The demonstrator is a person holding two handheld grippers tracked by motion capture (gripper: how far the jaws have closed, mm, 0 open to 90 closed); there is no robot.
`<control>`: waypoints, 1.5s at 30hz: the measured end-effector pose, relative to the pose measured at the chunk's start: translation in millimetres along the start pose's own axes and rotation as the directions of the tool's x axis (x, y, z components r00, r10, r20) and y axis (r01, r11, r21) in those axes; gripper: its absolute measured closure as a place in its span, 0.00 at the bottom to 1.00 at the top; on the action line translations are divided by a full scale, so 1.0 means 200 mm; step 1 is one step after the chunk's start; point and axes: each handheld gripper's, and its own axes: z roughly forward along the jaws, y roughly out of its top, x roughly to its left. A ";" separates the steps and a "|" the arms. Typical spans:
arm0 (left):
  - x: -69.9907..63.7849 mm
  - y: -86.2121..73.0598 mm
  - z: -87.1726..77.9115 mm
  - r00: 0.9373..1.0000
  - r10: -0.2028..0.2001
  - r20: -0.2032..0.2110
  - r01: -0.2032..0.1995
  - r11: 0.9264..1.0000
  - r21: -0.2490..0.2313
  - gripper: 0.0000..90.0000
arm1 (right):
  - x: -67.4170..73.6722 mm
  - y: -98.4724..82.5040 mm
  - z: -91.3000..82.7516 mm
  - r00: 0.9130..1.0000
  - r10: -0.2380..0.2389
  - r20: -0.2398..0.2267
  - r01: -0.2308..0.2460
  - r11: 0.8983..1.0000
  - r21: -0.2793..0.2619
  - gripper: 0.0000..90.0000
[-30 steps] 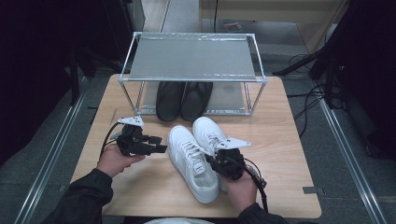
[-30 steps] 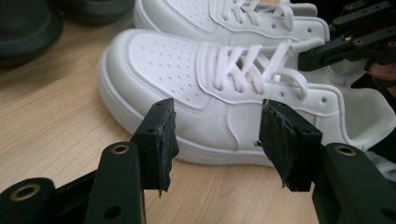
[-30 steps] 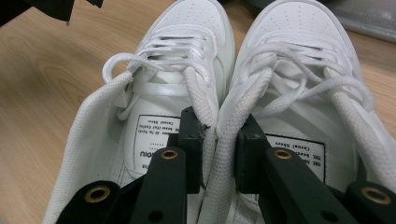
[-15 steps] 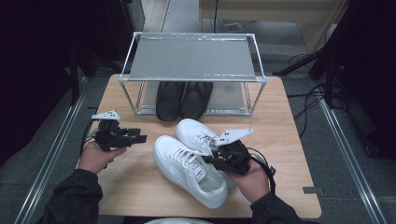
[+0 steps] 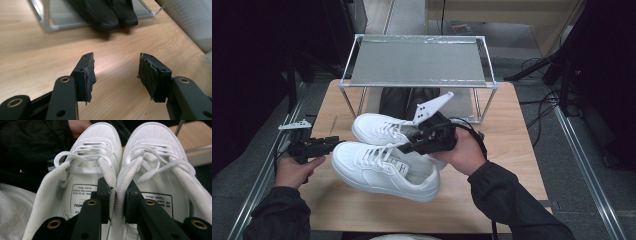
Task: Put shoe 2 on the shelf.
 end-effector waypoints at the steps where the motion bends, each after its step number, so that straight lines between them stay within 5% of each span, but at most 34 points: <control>1: 0.01 -0.01 -0.01 1.000 -0.001 -0.008 0.001 1.000 0.002 0.53 | 0.00 0.04 0.00 1.000 -0.009 -0.003 0.009 1.000 -0.001 0.89; 7: 0.02 -0.03 -0.03 1.000 -0.019 -0.020 0.018 1.000 -0.005 0.53 | -0.05 0.24 -0.06 1.000 0.023 -0.010 -0.024 0.997 -0.067 0.90; 12: 0.01 -0.04 -0.02 1.000 -0.005 -0.026 0.005 1.000 0.004 0.54 | -0.14 0.40 -0.14 0.994 0.049 0.096 -0.041 0.995 -0.090 0.89; 16: 0.01 -0.04 -0.02 1.000 -0.003 -0.018 0.003 1.000 0.011 0.54 | -0.25 0.46 -0.19 0.973 0.119 0.200 -0.098 0.989 -0.111 0.89; 19: 0.02 -0.04 -0.01 1.000 -0.005 -0.020 0.005 1.000 0.013 0.54 | -0.36 0.48 -0.23 0.941 0.176 0.288 -0.140 0.980 -0.142 0.89; 22: 0.02 -0.03 0.00 1.000 -0.004 -0.016 0.004 1.000 0.015 0.54 | -0.48 0.50 -0.26 0.895 0.242 0.374 -0.192 0.967 -0.166 0.89; 24: 0.01 -0.03 0.00 1.000 -0.003 -0.010 0.003 1.000 0.015 0.54 | -0.54 0.51 -0.27 0.852 0.290 0.436 -0.236 0.956 -0.176 0.89; 25: 0.01 -0.03 0.01 1.000 0.000 -0.006 0.000 1.000 0.016 0.54 | -0.56 0.51 -0.26 0.838 0.301 0.455 -0.245 0.953 -0.179 0.89; 27: 0.01 -0.02 0.02 1.000 0.007 -0.001 -0.007 1.000 0.021 0.54 | -0.64 0.51 -0.25 0.787 0.363 0.498 -0.305 0.932 -0.198 0.89; 31: 0.00 -0.02 0.03 1.000 0.009 0.008 -0.009 1.000 0.025 0.54 | -0.73 0.50 -0.22 0.707 0.440 0.553 -0.370 0.897 -0.241 0.89; 34: -0.01 -0.01 0.04 1.000 0.014 0.015 -0.014 1.000 0.028 0.54 | -0.79 0.52 -0.19 0.667 0.438 0.603 -0.380 0.896 -0.230 0.89; 35: -0.01 -0.01 0.04 1.000 0.013 0.018 -0.014 0.999 0.029 0.54 | -0.81 0.53 -0.18 0.643 0.453 0.617 -0.399 0.886 -0.235 0.89; 36: -0.01 -0.01 0.05 1.000 0.013 0.021 -0.013 0.999 0.034 0.54 | -0.83 0.53 -0.17 0.629 0.460 0.627 -0.408 0.882 -0.238 0.89; 39: -0.01 -0.01 0.06 0.999 0.024 0.025 -0.024 0.999 0.037 0.54 | -0.88 0.54 -0.15 0.568 0.523 0.636 -0.462 0.842 -0.280 0.89; 40: -0.01 -0.01 0.06 0.999 0.023 0.027 -0.024 0.999 0.037 0.54 | -0.90 0.54 -0.14 0.537 0.553 0.636 -0.479 0.821 -0.310 0.89; 41: -0.01 -0.01 0.06 0.999 0.024 0.032 -0.025 0.999 0.039 0.54 | -0.91 0.55 -0.13 0.520 0.565 0.641 -0.485 0.813 -0.323 0.89; 42: -0.01 0.00 0.07 0.999 0.023 0.036 -0.024 0.999 0.039 0.54 | -0.92 0.55 -0.12 0.491 0.594 0.638 -0.501 0.791 -0.351 0.88; 44: -0.02 0.00 0.08 0.999 0.023 0.046 -0.025 0.999 0.046 0.54 | -0.94 0.56 -0.10 0.453 0.610 0.650 -0.510 0.776 -0.372 0.88; 45: -0.02 0.00 0.08 0.998 0.028 0.049 -0.031 0.998 0.052 0.55 | -0.95 0.56 -0.08 0.423 0.625 0.656 -0.517 0.761 -0.392 0.88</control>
